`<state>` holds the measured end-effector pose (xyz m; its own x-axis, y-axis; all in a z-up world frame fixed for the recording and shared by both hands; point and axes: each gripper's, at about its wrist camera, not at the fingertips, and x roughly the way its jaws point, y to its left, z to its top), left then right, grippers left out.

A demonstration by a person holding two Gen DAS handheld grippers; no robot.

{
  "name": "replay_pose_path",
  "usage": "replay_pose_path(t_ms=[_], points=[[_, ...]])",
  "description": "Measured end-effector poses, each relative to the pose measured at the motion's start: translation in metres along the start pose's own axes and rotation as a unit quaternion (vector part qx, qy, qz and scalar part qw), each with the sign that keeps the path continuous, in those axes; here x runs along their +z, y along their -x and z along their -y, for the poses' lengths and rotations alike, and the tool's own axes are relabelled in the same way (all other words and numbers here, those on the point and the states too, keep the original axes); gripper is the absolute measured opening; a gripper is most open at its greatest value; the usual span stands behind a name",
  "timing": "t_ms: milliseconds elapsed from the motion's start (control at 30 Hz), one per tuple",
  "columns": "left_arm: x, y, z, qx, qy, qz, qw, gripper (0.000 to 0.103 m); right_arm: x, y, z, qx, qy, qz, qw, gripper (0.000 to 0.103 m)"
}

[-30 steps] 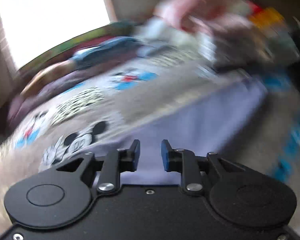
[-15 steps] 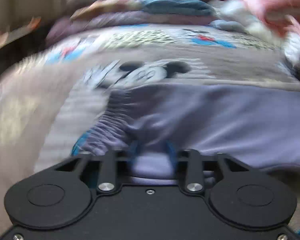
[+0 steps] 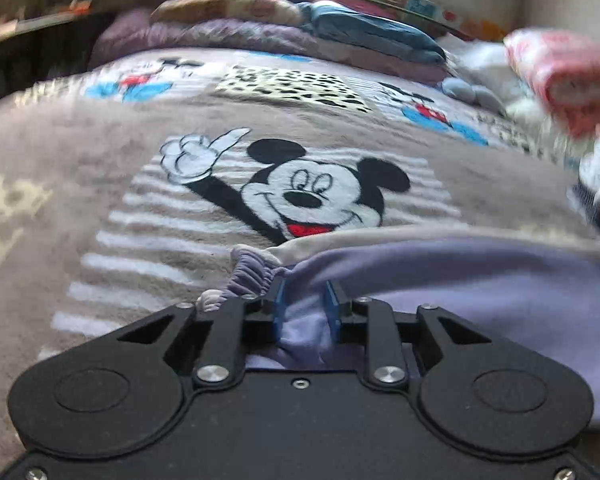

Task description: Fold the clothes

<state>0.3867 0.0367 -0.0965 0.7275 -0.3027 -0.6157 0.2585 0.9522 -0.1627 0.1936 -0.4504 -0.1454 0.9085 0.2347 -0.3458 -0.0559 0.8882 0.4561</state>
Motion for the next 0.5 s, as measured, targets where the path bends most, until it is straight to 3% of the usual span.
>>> replay_pose_path(t_ms=[100, 167, 367, 500], points=[[0.005, 0.008, -0.006, -0.014, 0.021, 0.018, 0.9995, 0.02, -0.001, 0.001, 0.001, 0.004, -0.002, 0.003, 1.0, 0.064], [-0.002, -0.005, -0.004, 0.003, 0.006, 0.005, 1.0, 0.015, -0.001, 0.001, 0.002, 0.007, -0.007, 0.003, 1.0, 0.064], [-0.001, 0.029, -0.003, 0.019, 0.012, 0.044, 0.9988, 0.015, -0.001, 0.001, 0.005, 0.013, -0.016, 0.001, 1.0, 0.064], [-0.011, 0.061, -0.012, 0.071, 0.045, 0.073, 0.9938, 0.026, 0.0, 0.001, 0.004, 0.014, -0.018, 0.001, 1.0, 0.065]])
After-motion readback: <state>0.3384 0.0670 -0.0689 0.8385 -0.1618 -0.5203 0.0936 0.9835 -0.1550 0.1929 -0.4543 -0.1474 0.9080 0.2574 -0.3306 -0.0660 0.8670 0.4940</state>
